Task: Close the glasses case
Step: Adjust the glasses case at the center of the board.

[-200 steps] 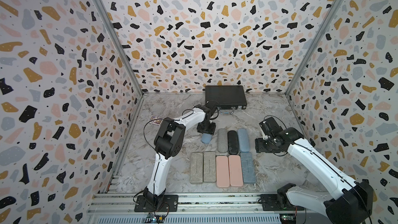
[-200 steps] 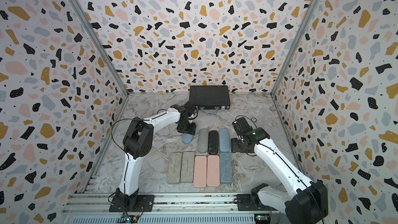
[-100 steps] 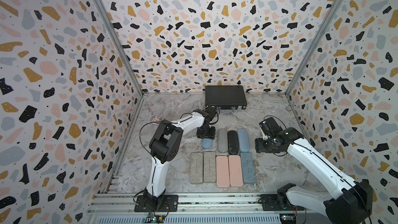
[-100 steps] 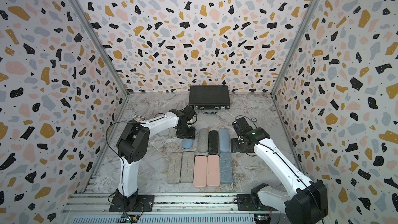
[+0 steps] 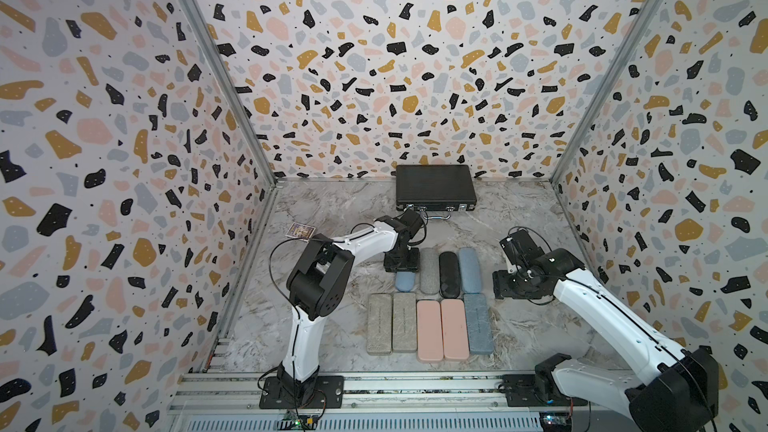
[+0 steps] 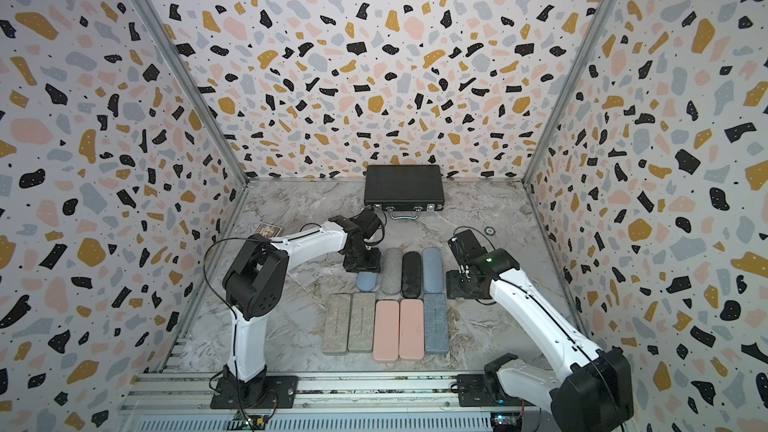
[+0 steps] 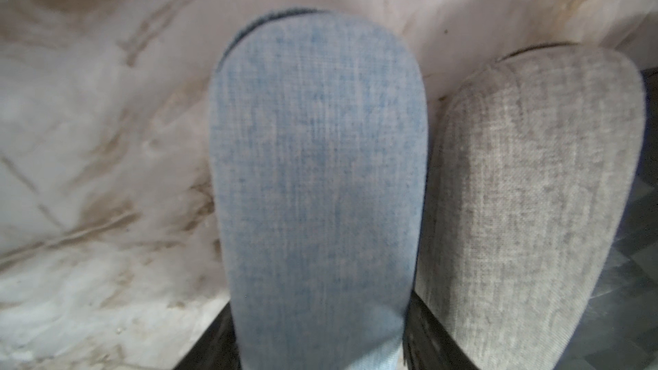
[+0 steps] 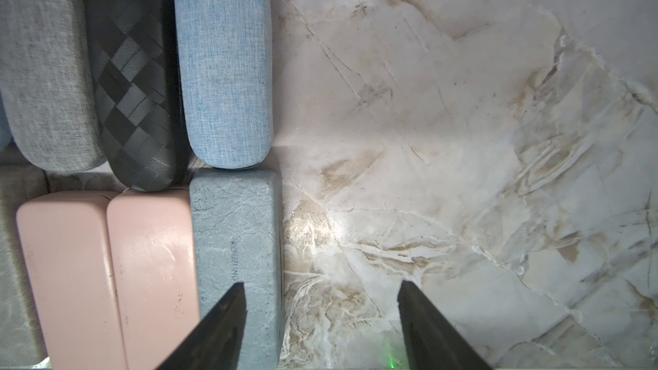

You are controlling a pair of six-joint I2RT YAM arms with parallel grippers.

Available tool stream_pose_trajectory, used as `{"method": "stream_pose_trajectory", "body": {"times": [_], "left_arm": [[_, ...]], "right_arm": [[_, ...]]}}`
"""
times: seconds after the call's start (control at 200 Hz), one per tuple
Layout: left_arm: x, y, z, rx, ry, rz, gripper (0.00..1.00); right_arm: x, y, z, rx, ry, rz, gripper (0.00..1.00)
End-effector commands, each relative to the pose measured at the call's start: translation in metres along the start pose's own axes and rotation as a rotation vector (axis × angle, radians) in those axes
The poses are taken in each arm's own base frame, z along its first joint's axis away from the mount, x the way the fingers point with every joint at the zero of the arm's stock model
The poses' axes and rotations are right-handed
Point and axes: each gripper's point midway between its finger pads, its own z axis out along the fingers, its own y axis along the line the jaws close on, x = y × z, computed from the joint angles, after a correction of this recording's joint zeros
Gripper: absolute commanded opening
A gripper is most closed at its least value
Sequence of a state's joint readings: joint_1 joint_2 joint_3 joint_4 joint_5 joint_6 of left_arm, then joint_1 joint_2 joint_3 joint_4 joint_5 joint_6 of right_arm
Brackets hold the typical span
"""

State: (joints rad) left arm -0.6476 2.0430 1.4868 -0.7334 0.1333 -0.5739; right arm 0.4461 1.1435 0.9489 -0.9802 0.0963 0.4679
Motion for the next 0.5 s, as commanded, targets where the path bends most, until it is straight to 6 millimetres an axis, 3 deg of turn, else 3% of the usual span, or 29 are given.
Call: {"method": "stream_pose_trajectory", "body": {"times": [0.0, 0.491], "left_arm": [[0.0061, -0.0035, -0.0061, 0.011, -0.008, -0.029, 0.56], [0.0101, -0.0062, -0.0053, 0.018, -0.018, -0.047, 0.57]], "right_arm": [[0.0056, -0.0028, -0.0024, -0.002, 0.005, 0.013, 0.7], [0.0081, -0.0014, -0.0012, -0.013, 0.01, 0.014, 0.7]]}}
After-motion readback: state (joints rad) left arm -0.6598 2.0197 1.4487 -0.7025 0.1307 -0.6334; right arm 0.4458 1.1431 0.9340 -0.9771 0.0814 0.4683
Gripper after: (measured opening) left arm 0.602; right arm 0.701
